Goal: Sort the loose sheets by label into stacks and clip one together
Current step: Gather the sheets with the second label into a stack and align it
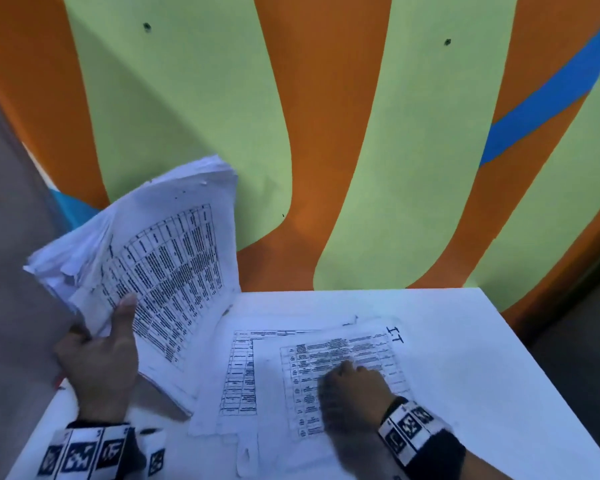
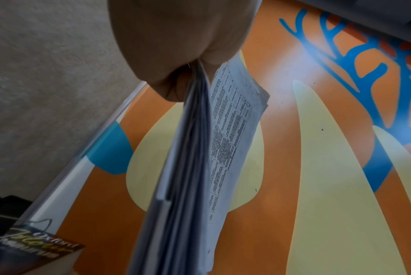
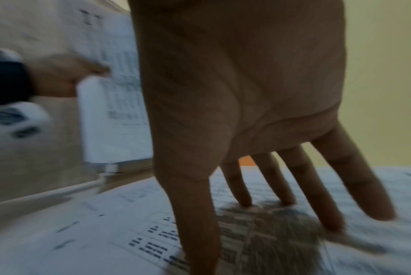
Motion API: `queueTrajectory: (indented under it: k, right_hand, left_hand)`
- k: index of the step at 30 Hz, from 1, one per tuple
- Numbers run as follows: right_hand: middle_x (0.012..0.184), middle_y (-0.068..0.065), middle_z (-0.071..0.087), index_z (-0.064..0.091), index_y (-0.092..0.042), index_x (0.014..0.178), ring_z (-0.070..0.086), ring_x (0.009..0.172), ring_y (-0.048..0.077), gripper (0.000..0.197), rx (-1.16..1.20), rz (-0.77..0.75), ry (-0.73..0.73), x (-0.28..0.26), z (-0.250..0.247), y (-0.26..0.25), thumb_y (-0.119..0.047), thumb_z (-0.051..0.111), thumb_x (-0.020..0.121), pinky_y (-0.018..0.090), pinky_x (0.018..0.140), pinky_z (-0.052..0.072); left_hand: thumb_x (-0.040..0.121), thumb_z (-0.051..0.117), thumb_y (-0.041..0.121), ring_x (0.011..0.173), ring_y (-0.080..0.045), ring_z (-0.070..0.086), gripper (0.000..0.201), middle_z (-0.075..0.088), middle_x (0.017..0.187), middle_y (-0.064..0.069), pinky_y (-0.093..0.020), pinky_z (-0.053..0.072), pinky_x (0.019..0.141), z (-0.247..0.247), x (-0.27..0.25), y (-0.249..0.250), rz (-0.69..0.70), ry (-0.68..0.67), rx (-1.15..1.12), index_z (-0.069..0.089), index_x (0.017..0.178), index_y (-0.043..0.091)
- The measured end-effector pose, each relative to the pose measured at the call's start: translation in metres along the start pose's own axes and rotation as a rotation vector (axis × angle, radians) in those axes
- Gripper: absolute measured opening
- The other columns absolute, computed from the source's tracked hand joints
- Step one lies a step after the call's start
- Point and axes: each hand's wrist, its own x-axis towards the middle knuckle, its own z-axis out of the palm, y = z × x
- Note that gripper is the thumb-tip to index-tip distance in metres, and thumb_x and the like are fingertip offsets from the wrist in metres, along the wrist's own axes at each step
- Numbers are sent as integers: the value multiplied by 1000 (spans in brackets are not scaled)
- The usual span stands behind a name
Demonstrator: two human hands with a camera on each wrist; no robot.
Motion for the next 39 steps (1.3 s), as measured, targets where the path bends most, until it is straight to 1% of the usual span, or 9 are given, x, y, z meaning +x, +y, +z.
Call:
queueTrajectory:
  k: [7, 11, 14, 17, 22, 26, 30, 35, 39]
  right_hand:
    - [151, 12, 19, 19, -28, 147, 21, 140, 34, 87, -21, -104, -36, 57, -34, 36, -29, 67, 75, 59, 105, 27]
    - [137, 10, 35, 31, -29, 129, 39, 126, 35, 47, 110, 23, 38, 88, -29, 42, -36, 53, 88, 56, 94, 38]
    - [120, 11, 42, 39, -15, 122, 47, 111, 34, 51, 86, -49, -75, 82, -37, 44, -28, 61, 78, 50, 87, 44]
    - [101, 6, 51, 41, -9, 115, 59, 96, 31, 45, 180, -78, -147, 78, -34, 48, -25, 62, 79, 43, 79, 49]
    - [87, 7, 60, 54, -11, 94, 60, 79, 24, 20, 191, -127, -136, 72, -23, 44, -26, 62, 83, 30, 67, 47]
    - [82, 2, 66, 67, -15, 85, 61, 72, 18, 15, 408, -98, -83, 56, -27, 62, -23, 72, 74, 28, 64, 48]
    - [54, -6, 48, 48, -10, 56, 40, 48, 10, 38, 702, -57, 15, 37, -55, 121, -22, 83, 65, 28, 55, 30]
    - [56, 3, 53, 59, -6, 62, 45, 50, 13, 44, 1136, 6, 136, -6, -113, 169, -29, 94, 50, 22, 52, 31]
    - [98, 15, 73, 73, -2, 92, 68, 85, 23, 66, 1519, -98, 138, -10, -121, 157, -30, 98, 38, 30, 75, 56]
  left_hand:
    - [87, 68, 29, 109, -40, 61, 49, 62, 117, -31, -26, 45, 82, -1, -15, 19, -31, -13, -89, 60, 110, -14]
    - [83, 70, 25, 105, -20, 60, 43, 62, 114, -14, 5, 41, 68, -4, -22, 30, -9, 6, -175, 64, 106, -11]
    - [83, 70, 25, 75, 5, 59, 35, 65, 101, -10, 5, 41, 60, -7, -25, 35, -25, 23, -162, 65, 102, -5]
    - [81, 69, 28, 57, 14, 51, 19, 60, 72, 17, 5, 37, 54, -8, -30, 40, -41, 30, -104, 60, 86, 12]
    - [84, 70, 22, 104, -16, 57, 42, 57, 112, -4, -25, 40, 85, -7, -37, 42, -8, 57, -67, 63, 112, -8]
    - [85, 70, 22, 107, -16, 56, 44, 56, 113, -3, -27, 39, 90, -10, -33, 40, -24, 37, -72, 61, 116, -7]
    - [85, 70, 23, 101, -18, 58, 41, 60, 108, -5, -31, 41, 87, -12, -25, 35, -21, 12, -66, 64, 114, -5]
    - [81, 70, 35, 56, -9, 47, 34, 50, 61, -3, -28, 40, 66, -5, -23, 21, -136, -5, -68, 55, 72, 6]
    - [87, 68, 20, 38, -2, 34, 45, 42, 44, -13, -21, 31, 44, 15, -40, 24, -226, -139, -48, 44, 54, 2]
